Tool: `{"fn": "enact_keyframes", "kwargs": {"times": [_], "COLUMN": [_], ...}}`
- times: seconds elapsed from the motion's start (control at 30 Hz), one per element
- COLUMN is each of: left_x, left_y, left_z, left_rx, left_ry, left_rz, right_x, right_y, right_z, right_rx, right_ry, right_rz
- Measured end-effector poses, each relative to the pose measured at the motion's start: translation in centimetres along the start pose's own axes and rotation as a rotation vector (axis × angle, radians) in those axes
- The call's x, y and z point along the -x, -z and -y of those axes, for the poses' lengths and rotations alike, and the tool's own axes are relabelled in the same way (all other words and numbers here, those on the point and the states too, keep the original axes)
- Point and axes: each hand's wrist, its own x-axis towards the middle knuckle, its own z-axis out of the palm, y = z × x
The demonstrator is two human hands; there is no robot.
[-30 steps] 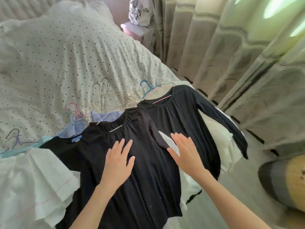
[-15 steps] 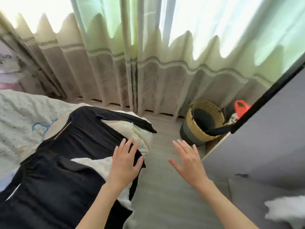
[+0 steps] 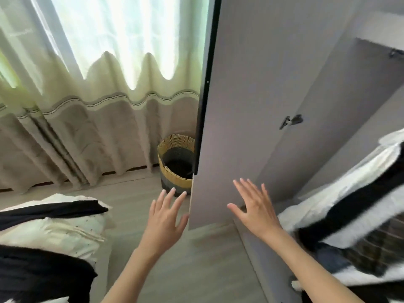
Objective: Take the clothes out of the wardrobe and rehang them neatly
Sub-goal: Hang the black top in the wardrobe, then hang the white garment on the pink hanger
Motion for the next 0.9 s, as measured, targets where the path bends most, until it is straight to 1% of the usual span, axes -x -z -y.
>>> {"fn": "enact_keyframes", "kwargs": {"times": [0.1,0.17,0.43,0.57,0.63,0.7,0.77,0.9], "left_x": [-4.5,-7.1,-15.7,-21.0,-23.9,-26.9,-28.8,-30.3], "left_y": [-0.3,-1.2,-7.4,-8.8,-8.9,-9.3,-9.9,-11.5], "left_z": [-3.9,-6.5,-16.1,-20.4,-22.7,-25.0,-26.8,-31.4], "left_rx": [-0.002,0.004,0.051,0.019,0.040,0.063,0.077,0.112], "left_ry": [-0.132,-0.213,-0.512,-0.707,-0.774,-0.827,-0.861,-0.972], "left_rz": [-0.017,0.004,0.204,0.202,0.195,0.180,0.171,0.248], "right_x": [0.5,1.0,2.3,2.2,1.6,1.0,0.7,1.3], "right_y": [1.7,2.9,7.5,9.1,10.2,11.4,12.2,13.9], "right_z": [-3.7,-6.1,-16.7,-21.0,-22.8,-24.2,-24.8,-27.0], "right_rx": [0.025,0.040,0.188,0.251,0.295,0.319,0.348,0.425], "right_ry": [-0.101,-0.168,-0.462,-0.615,-0.666,-0.729,-0.747,-0.802], "right_rz": [-0.065,-0.085,-0.185,-0.229,-0.276,-0.357,-0.425,-0.475]}}
